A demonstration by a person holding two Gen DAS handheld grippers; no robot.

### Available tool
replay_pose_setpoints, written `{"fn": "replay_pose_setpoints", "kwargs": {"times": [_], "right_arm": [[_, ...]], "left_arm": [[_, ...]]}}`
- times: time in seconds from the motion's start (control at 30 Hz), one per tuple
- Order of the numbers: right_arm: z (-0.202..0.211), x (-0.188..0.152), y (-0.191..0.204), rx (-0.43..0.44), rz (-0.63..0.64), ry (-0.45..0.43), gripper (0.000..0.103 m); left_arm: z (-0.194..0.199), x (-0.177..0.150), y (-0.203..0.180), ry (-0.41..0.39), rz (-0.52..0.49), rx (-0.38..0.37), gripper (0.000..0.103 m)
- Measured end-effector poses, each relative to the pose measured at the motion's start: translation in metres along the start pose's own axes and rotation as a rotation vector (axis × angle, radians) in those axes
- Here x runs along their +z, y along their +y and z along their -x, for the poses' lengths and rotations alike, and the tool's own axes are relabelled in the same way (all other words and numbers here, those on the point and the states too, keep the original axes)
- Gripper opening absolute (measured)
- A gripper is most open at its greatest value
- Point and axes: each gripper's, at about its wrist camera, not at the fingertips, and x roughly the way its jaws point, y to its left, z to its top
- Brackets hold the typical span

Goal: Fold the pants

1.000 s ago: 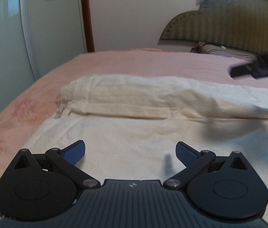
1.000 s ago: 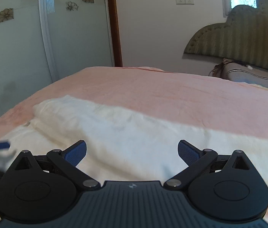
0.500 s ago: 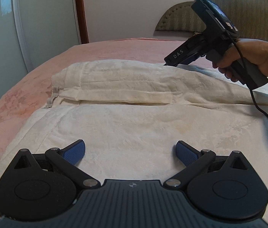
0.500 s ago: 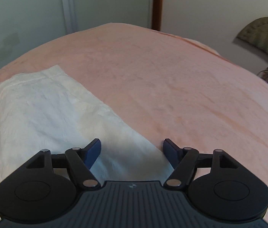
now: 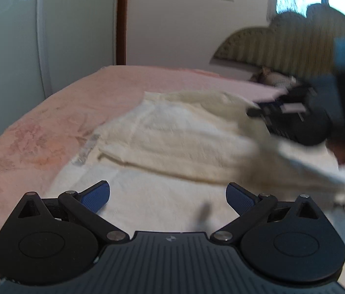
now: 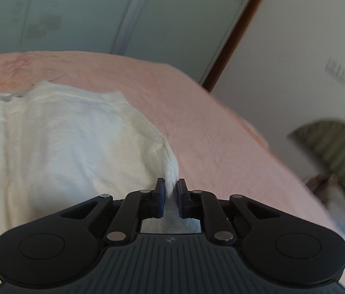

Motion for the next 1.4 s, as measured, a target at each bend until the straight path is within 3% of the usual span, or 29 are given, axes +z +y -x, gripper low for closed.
{"fn": "replay_pose_setpoints", "kwargs": {"times": [0.13, 0.23, 0.3, 0.4, 0.53, 0.67, 0.73, 0.83, 0.97, 1.03, 1.07, 1.13, 1.2, 1.4], "right_arm": [[0.058, -0.012, 0.046, -0.068, 0.179, -0.078, 0.009], [0.100, -0.029, 0.084, -0.070, 0.278, -0.110, 0.009], [0.120, -0.040, 0.104, -0.066, 0.329, -0.119, 0.008], [0.141, -0.053, 0.124, -0.037, 0.345, -0.117, 0.007], [0.147, -0.060, 0.141, -0.008, 0.331, -0.110, 0.007], [0.142, -0.057, 0.138, -0.001, 0.263, -0.117, 0.007], [0.139, -0.056, 0.141, -0.004, 0.260, -0.118, 0.007], [0.137, -0.060, 0.140, -0.007, 0.241, -0.108, 0.007], [0.135, -0.060, 0.140, 0.005, 0.200, -0.106, 0.007], [0.137, -0.064, 0.144, 0.000, 0.203, -0.105, 0.007], [0.137, -0.064, 0.145, -0.007, 0.209, -0.105, 0.007], [0.138, -0.066, 0.147, -0.029, 0.219, -0.107, 0.007], [0.139, -0.069, 0.149, -0.068, 0.239, -0.097, 0.007], [0.139, -0.082, 0.132, -0.192, 0.179, -0.032, 0.007]], "left_arm": [[0.009, 0.013, 0.029, -0.020, 0.207, -0.123, 0.102], [0.015, 0.010, 0.048, -0.035, 0.365, -0.236, 0.102], [0.019, 0.007, 0.053, -0.041, 0.422, -0.261, 0.102], [0.031, 0.006, 0.055, -0.077, 0.458, -0.293, 0.102], [0.042, 0.007, 0.049, -0.095, 0.426, -0.307, 0.102], [0.039, 0.003, 0.066, -0.074, 0.567, -0.316, 0.102], [0.046, 0.000, 0.074, -0.114, 0.623, -0.347, 0.102], [0.058, 0.001, 0.069, -0.182, 0.575, -0.380, 0.103], [0.055, 0.006, 0.062, -0.149, 0.566, -0.376, 0.102], [0.048, 0.005, 0.065, -0.118, 0.626, -0.352, 0.100], [0.045, 0.003, 0.070, -0.106, 0.671, -0.350, 0.095], [0.038, -0.003, 0.078, -0.074, 0.736, -0.340, 0.075], [0.036, -0.006, 0.082, -0.062, 0.736, -0.327, 0.050], [0.035, -0.004, 0.089, -0.081, 0.705, -0.332, 0.021]]}}
